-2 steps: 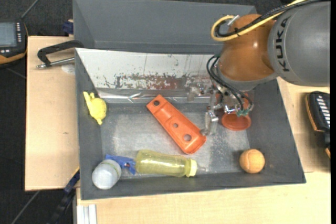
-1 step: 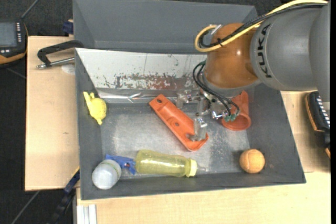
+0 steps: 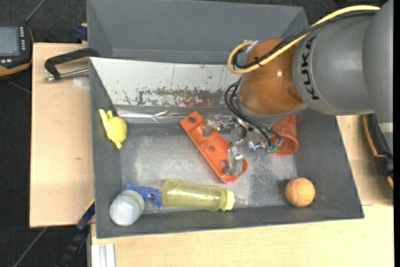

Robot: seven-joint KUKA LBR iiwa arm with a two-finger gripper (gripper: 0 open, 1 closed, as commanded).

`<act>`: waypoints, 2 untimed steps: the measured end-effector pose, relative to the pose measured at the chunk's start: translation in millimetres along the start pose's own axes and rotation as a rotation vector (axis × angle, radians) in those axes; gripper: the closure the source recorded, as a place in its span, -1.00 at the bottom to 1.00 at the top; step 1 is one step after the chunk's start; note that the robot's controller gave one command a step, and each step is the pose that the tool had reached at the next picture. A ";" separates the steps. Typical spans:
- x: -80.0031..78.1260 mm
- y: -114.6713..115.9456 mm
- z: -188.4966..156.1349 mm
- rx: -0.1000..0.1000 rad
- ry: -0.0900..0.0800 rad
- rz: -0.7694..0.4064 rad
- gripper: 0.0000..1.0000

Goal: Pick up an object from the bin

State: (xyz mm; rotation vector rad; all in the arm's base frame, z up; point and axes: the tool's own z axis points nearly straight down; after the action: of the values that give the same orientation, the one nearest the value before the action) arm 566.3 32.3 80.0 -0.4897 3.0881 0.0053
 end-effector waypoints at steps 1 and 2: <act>6.7 3.2 7.2 0.000 0.003 0.137 1.00; 6.7 3.2 7.2 0.000 0.003 0.137 1.00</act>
Offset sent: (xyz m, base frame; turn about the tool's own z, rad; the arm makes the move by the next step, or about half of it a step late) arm 0.0000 0.0000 0.0000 0.0000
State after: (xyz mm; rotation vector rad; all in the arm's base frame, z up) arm 559.0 33.2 72.8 -0.2773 3.1179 0.0054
